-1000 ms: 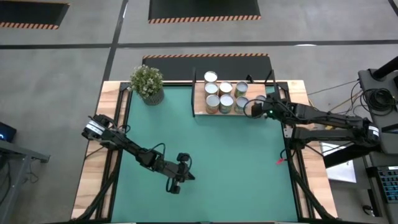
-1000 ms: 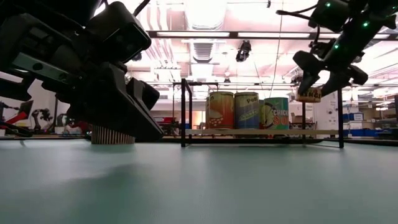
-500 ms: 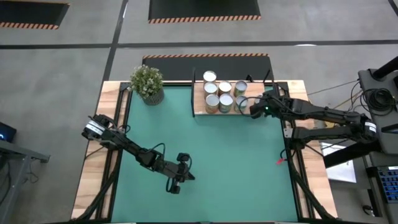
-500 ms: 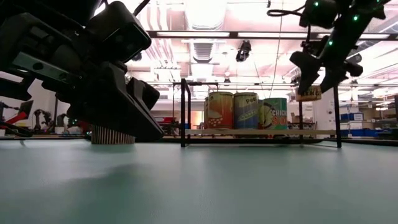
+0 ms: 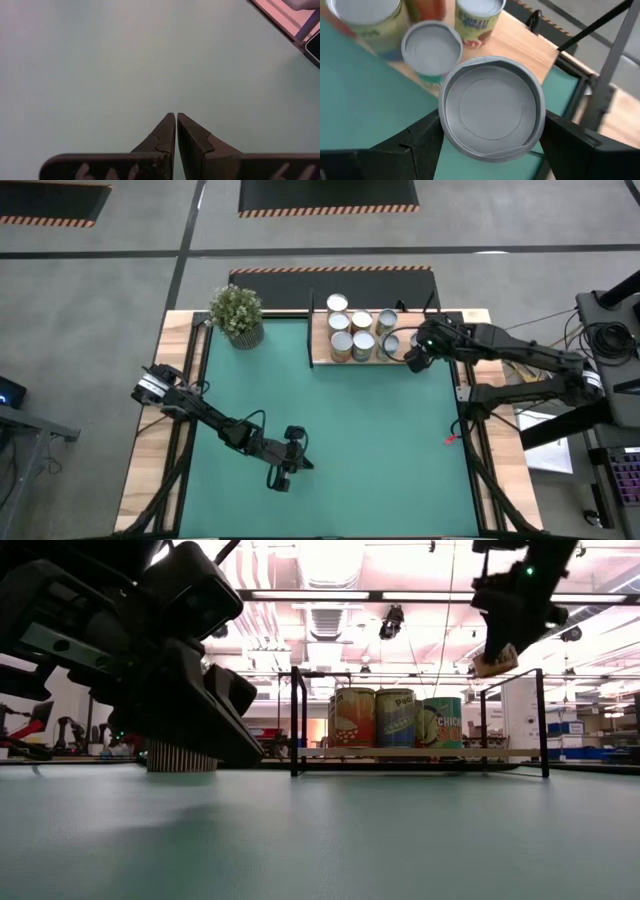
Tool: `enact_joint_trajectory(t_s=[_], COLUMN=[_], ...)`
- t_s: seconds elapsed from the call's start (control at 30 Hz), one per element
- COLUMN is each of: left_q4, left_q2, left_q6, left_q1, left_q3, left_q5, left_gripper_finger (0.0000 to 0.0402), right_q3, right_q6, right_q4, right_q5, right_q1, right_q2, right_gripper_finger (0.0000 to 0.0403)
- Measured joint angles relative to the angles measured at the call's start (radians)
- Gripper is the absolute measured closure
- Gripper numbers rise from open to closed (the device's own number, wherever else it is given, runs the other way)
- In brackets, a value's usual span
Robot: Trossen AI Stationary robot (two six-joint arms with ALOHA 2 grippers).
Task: Pick and place cans onto a shelf
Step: Put the orange can on the shelf
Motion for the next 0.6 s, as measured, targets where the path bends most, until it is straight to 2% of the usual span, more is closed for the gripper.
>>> enact_joint_trajectory(t_s=[0.1, 0.27, 0.4, 0.6], left_q4=[0.009, 0.012, 0.011, -0.003], left_q2=[0.0, 0.0, 0.0, 0.0], left_q6=[0.0, 0.001, 0.004, 0.004], left_q1=[0.001, 0.001, -0.001, -0.007], left_q3=[0.0, 0.0, 0.0, -0.001], left_q5=[-0.006, -0.009, -0.009, -0.008], left_gripper_finger=[0.0402, 0.0402, 0.0402, 0.0402], right_q3=[0.104, 0.218, 0.215, 0.138], right_q6=[-0.083, -0.354, -0.513, -0.55], right_q4=[-0.115, -0.254, -0.257, -0.208], right_q5=[-0.001, -0.008, 0.017, 0.06], right_q1=[0.0, 0.0, -0.001, 0.0], right_q2=[0.08, 0.225, 0.297, 0.359], right_gripper_finger=[0.0129, 0.0129, 0.0129, 0.0129])
